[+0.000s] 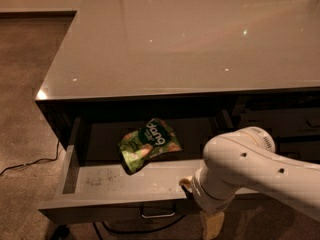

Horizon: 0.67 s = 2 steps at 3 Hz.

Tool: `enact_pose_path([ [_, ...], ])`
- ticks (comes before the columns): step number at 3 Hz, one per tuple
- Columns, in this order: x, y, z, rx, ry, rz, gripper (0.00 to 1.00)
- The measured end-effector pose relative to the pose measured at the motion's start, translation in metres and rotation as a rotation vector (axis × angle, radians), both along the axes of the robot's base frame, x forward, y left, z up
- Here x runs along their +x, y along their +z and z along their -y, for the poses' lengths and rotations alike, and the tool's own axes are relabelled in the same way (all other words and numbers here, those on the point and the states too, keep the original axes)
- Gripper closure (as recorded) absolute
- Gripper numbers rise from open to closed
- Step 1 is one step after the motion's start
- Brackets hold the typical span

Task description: Open top drawer

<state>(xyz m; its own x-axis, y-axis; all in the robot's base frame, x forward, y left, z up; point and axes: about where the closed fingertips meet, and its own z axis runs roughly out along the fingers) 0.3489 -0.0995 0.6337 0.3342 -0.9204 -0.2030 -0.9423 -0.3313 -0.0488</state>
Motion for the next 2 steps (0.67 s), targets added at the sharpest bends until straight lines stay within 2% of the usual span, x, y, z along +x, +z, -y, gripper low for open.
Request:
enact_pose_path([
  [2,-0.024,-0.013,0.009,-0.048,-0.012,-0.027,0.65],
])
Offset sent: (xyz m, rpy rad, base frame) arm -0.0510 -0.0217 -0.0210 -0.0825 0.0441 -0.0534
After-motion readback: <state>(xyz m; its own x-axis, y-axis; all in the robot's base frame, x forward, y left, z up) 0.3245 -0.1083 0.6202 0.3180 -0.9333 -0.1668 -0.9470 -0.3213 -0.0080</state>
